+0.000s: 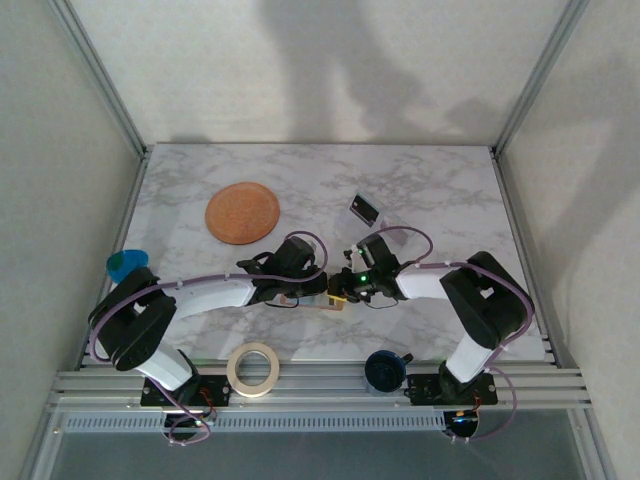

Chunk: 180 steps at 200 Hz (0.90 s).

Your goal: Put the credit cards into the card holder

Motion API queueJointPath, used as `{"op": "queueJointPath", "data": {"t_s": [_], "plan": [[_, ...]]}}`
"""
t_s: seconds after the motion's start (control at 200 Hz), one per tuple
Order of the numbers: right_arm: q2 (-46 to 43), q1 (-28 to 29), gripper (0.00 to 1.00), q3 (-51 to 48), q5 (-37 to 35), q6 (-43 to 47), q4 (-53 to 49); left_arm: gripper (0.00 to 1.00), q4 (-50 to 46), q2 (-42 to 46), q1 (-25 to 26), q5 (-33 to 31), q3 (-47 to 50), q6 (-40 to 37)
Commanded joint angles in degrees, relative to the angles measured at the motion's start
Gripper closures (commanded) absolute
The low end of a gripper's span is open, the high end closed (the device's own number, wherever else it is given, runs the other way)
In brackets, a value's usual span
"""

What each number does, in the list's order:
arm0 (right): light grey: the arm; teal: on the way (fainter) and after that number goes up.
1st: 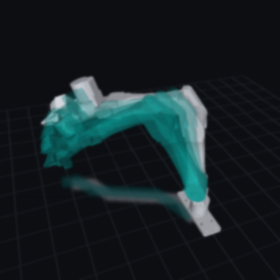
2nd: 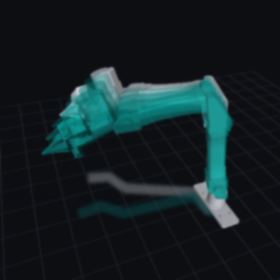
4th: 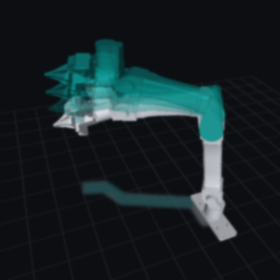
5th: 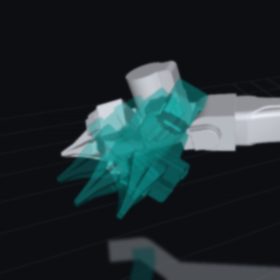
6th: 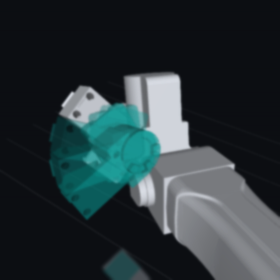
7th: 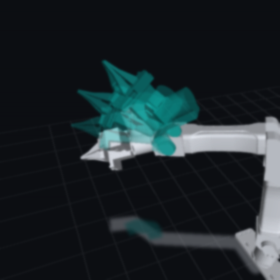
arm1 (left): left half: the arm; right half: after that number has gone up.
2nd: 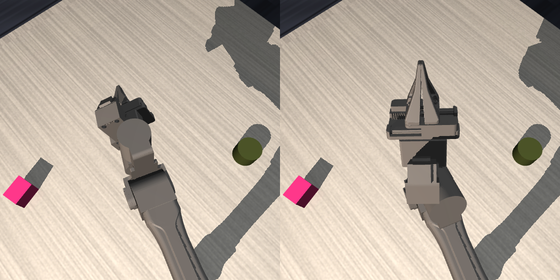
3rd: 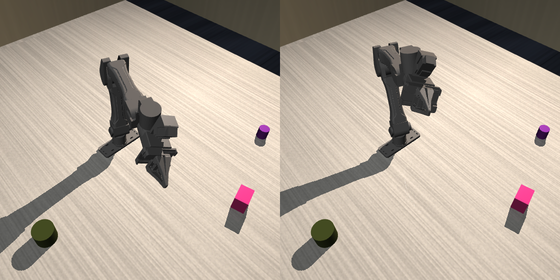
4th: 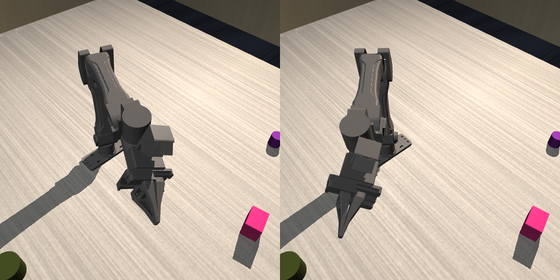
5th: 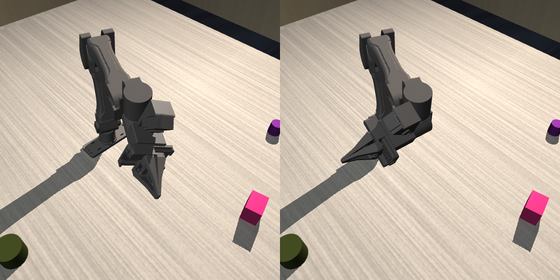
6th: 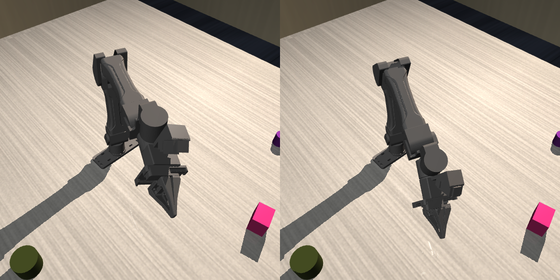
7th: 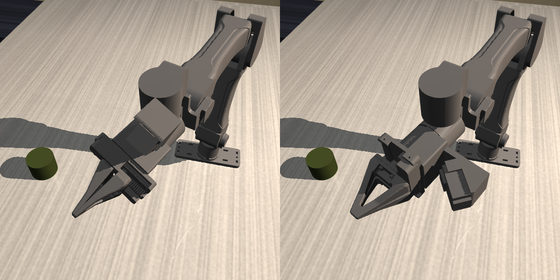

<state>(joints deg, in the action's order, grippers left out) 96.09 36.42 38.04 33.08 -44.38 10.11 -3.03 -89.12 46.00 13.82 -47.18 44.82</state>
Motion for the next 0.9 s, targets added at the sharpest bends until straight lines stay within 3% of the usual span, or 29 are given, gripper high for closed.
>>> {"op": "queueJointPath", "data": {"t_s": [0.0, 0.185, 0.305, 0.671, 0.781, 0.896], "plan": [[-0.7, -1.2, 0.79, -1.4, -2.2, -0.3, -1.1, 0.80, 2.3, 0.5, 0.5, 1.5, 0.6, 0.5], [-4.3, -2.4, 0.71, -1.7, -2.5, -1.4, -3.3, 0.87, 4.8, -1.0, 0.5, 2.4, 1.7, 1.3], [-7.7, -2.4, 0.69, -1.2, -3.8, -1.4, -5.9, 0.87, 5.8, -2.0, 0.7, 2.2, 2.2, 1.2], [-18.5, -3.6, 0.61, -2.2, -15.4, 0.8, -15.4, 0.78, 7.4, -5.5, 1.6, 3.7, -0.3, 0.0], [-17.7, -4.0, 0.56, -1.7, -16.2, 3.3, -17.5, 0.78, 5.7, -6.3, 2.3, 2.7, -2.4, -0.8], [-14.9, -4.1, 0.49, -0.4, -16.8, 7.7, -19.6, 0.68, 4.9, -7.3, 2.4, 2.7, -3.7, -1.3]]}}
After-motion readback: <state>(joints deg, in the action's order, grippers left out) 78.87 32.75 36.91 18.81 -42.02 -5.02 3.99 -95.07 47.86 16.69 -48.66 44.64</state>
